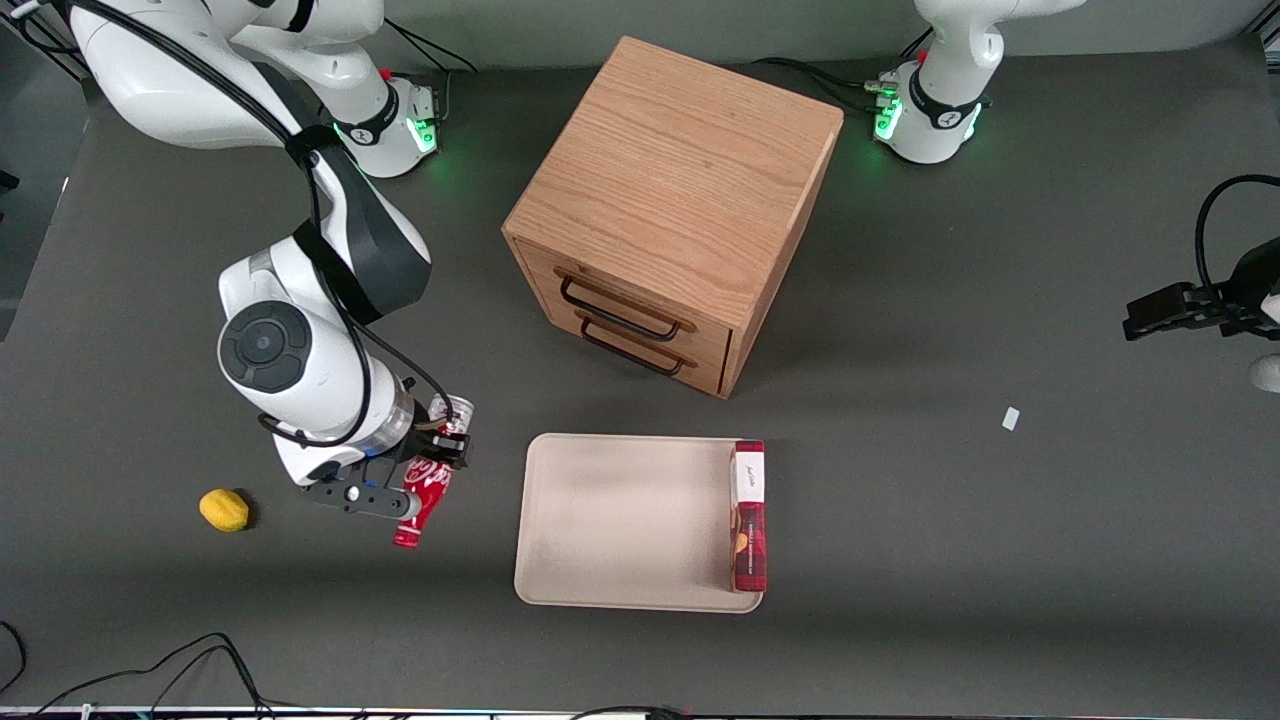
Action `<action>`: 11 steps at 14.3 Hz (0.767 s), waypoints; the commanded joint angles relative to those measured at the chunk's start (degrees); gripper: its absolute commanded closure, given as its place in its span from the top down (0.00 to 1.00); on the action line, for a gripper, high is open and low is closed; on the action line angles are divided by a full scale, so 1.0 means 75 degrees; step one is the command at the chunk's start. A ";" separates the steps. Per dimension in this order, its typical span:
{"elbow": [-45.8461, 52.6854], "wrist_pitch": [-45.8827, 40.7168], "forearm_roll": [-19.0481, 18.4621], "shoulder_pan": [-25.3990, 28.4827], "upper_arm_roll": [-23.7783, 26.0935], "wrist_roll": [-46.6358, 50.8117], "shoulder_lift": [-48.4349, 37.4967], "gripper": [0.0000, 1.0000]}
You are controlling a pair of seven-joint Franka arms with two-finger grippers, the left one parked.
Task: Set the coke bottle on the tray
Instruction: 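Lift the bottle and stand it upright in the right gripper, then carry the upright bottle over the cream tray and lower it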
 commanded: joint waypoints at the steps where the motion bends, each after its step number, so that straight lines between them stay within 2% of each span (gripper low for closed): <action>1: 0.1597 -0.0059 -0.0133 0.0366 0.0118 -0.1075 0.1117 0.15; 8: 0.1847 0.2704 -0.0227 0.0484 0.0095 -0.1499 0.3121 0.16; 11: 0.1858 0.2907 -0.0250 0.0835 -0.0151 -0.1453 0.3532 0.16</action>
